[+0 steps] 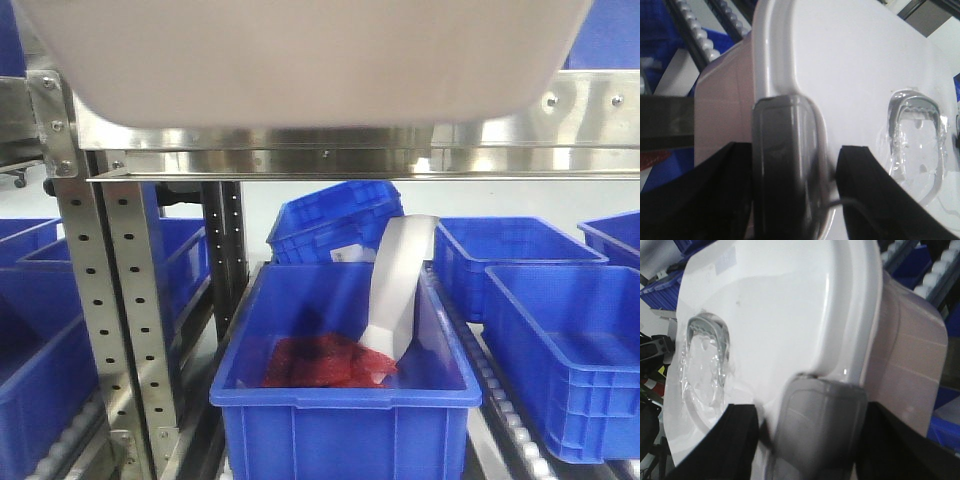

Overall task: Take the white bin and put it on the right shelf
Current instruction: 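Lower the white bin onto the upper roller shelf with both grippers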

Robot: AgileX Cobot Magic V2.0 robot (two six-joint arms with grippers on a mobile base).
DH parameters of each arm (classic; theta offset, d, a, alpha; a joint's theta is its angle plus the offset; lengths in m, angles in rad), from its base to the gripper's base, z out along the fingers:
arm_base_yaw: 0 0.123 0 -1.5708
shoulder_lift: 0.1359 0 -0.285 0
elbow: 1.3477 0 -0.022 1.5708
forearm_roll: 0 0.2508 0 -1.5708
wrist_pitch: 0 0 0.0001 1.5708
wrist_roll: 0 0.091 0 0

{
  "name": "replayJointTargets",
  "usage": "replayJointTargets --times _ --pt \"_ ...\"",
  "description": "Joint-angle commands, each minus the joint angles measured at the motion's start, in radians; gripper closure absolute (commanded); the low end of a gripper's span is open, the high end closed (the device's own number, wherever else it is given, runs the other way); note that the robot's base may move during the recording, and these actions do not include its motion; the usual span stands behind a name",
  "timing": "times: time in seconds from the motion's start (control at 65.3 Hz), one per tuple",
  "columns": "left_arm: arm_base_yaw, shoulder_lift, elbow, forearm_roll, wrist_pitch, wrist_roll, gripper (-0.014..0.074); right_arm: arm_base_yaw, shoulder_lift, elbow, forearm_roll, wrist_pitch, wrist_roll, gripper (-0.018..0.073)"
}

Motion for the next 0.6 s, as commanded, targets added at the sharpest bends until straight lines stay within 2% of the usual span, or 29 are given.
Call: replayJointTargets --times 0.0,0.168,0.367,0.581 --pt "-0.027 -0.019 -0.033 -0.178 0.099 0.024 0.0344 0.018 -0.025 -0.060 0.191 0.046 -0.009 0.0092" --pt "-0.027 0.029 -0.076 -0.181 0.103 0.024 0.0345 0.018 -0.005 -0.090 0.202 0.024 -0.009 0.0092" --pt "-0.027 0.105 -0.199 -0.179 0.105 0.031 0.0345 0.018 0.048 -0.095 0.232 0.002 -0.020 0.0092" --pt "-0.048 0.217 -0.298 -0.179 0.119 0.031 0.0345 0.018 0.116 -0.097 0.359 -0.025 -0.093 0.0092"
